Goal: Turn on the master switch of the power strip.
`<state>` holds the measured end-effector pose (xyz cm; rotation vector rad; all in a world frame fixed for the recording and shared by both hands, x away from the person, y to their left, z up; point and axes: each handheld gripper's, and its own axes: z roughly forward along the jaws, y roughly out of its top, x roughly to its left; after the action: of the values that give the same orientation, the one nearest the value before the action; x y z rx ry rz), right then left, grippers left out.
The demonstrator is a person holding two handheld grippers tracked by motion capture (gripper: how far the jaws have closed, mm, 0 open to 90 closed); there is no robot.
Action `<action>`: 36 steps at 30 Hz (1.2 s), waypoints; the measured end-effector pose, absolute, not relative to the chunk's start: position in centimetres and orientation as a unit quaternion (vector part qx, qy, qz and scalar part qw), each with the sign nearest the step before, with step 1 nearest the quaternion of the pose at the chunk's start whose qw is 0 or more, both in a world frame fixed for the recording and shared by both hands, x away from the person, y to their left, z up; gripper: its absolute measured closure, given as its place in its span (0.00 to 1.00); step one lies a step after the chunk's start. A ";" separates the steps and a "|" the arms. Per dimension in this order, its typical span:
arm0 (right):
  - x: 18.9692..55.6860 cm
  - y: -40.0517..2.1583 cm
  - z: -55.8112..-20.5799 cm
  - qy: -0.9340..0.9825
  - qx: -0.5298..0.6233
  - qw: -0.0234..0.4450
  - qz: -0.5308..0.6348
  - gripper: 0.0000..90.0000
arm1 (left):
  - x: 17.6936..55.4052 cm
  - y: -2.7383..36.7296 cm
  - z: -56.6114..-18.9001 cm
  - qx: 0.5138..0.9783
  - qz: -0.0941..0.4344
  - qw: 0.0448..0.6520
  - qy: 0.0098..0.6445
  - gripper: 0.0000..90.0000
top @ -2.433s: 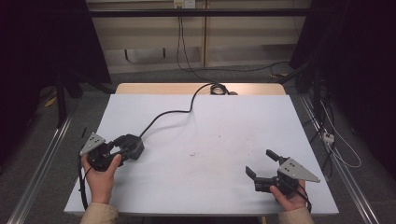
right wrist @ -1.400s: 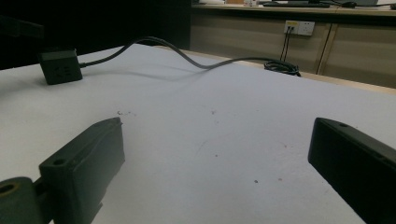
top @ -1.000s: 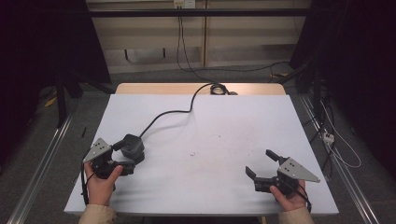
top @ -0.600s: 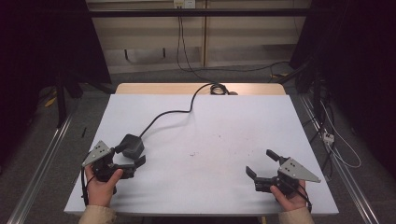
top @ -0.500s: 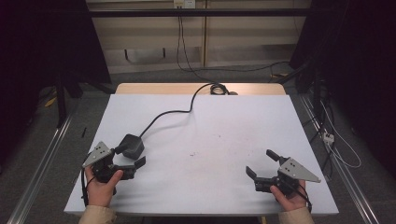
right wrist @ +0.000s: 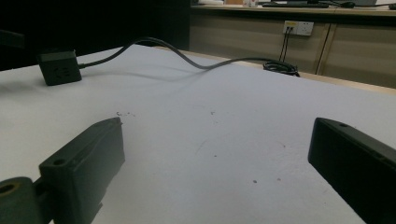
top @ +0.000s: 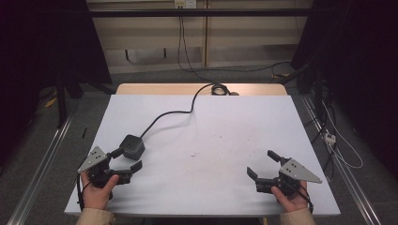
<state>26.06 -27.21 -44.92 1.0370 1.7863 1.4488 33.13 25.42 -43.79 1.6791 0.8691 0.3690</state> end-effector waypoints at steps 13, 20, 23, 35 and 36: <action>26.1 -27.2 -44.9 0.674 0.392 0.304 0.547 0.04 | 32.8 26.7 -44.1 0.713 0.165 0.572 0.370 0.05; 26.1 -27.2 -44.9 0.674 0.392 0.304 0.547 0.04 | 32.6 27.2 -44.2 0.714 0.165 0.571 0.369 0.05; 26.1 -27.2 -44.9 0.674 0.392 0.303 0.547 0.04 | 32.6 27.4 -44.3 0.714 0.165 0.572 0.368 0.05; 26.1 -27.3 -44.9 0.673 0.393 0.303 0.548 0.04 | 32.4 27.7 -44.3 0.713 0.168 0.572 0.371 0.05; 26.1 -27.3 -44.9 0.673 0.393 0.304 0.548 0.04 | 32.4 27.8 -44.3 0.712 0.169 0.572 0.370 0.05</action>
<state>26.05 -27.26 -44.93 1.0416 1.7846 1.4508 32.38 27.77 -44.30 1.6709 0.8685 0.3956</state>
